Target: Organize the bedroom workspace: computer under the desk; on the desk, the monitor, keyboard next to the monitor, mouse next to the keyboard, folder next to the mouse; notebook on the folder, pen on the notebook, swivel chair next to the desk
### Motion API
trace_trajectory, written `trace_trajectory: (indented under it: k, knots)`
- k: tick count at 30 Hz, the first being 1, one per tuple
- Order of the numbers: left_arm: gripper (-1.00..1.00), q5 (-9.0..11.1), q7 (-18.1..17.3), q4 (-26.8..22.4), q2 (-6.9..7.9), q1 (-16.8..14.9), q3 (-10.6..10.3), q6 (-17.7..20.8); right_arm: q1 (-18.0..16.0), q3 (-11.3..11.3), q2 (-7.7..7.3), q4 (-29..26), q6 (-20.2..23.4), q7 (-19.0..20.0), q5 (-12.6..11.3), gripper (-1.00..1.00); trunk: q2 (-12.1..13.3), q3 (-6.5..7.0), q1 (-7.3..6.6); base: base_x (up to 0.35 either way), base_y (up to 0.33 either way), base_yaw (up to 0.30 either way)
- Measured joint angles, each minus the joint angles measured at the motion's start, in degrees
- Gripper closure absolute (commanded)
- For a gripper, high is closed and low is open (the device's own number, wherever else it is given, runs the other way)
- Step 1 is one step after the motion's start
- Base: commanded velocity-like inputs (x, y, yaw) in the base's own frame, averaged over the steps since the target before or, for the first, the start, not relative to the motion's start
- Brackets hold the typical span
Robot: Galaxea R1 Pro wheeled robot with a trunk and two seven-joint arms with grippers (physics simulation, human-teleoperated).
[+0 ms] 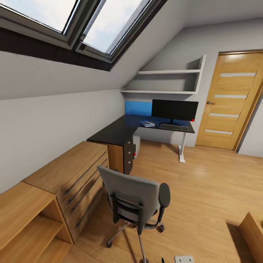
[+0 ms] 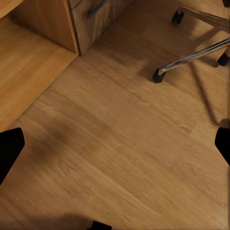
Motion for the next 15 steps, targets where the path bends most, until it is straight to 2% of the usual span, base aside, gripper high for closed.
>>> trace_trajectory:
  k: [5, 15]
  knots:
    - [-1.00, 0.0, 0.0, 0.0, 0.00, 0.0, 0.0, 0.0, 0.0, 0.0, 0.00, 0.0, 0.0, 0.0, 0.0, -1.00, 0.0, 0.00, 0.00, 0.000, 0.199, -0.273]
    - [-1.00, 0.0, 0.0, 0.0, -0.09, 0.0, 0.0, 0.0, 0.0, 0.0, 0.00, 0.0, 0.0, 0.0, 0.0, -1.00, 0.0, 0.00, 0.00, 0.000, 0.295, -0.273]
